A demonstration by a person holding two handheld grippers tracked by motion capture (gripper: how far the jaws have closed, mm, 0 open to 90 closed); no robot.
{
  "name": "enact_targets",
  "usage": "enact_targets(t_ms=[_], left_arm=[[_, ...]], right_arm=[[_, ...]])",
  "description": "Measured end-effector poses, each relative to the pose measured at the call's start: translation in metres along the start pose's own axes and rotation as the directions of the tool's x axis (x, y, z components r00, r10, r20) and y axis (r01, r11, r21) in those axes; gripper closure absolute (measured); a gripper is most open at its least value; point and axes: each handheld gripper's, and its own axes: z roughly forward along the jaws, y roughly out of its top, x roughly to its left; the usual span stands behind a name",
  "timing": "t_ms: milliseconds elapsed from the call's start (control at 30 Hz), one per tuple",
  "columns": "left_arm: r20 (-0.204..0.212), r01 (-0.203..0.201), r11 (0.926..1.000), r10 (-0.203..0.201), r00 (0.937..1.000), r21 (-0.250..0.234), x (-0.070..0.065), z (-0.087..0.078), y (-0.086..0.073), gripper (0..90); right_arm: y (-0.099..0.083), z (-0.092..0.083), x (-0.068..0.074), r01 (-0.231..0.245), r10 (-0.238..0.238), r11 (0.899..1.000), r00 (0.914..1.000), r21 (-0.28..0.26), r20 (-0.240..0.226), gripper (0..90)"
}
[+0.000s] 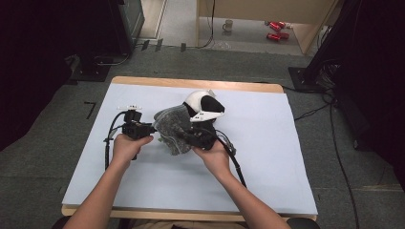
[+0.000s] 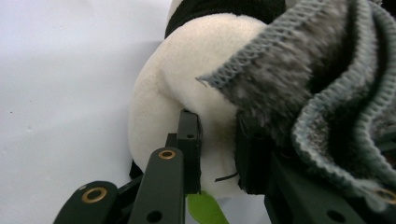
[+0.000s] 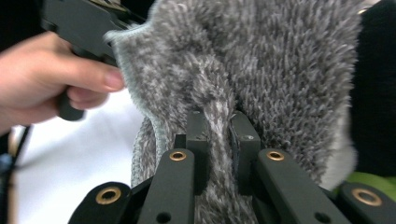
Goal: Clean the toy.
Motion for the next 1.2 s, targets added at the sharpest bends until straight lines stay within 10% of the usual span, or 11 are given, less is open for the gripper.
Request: enact_targets(t_ms=[233, 867, 1200], left_arm=[[-0.037, -0.039, 0.9992, 0.039, 0.9985, 0.01, -0.003, 0.0, 0.002, 74.6], [-0.03, -0.035, 0.9993, 0.035, 0.9989, 0.01, -0.003, 0.001, 0.002, 74.7], [-0.028, -0.053, 0.9984, 0.053, 0.9982, 0.017, -0.003, 0.0, 0.001, 74.8]], right_arm=[[0.0, -0.006, -0.011, 0.054, -0.055, 0.999, 0.9956, 0.008, 0.076, 82.0], [0.005, -0.041, -0.058, -0.031, 0.044, 0.997, 0.9777, -0.069, 0.205, 81.9], [0.0, -0.071, -0.097, -0.134, 0.175, 0.978, 0.9431, -0.159, 0.283, 81.7]])
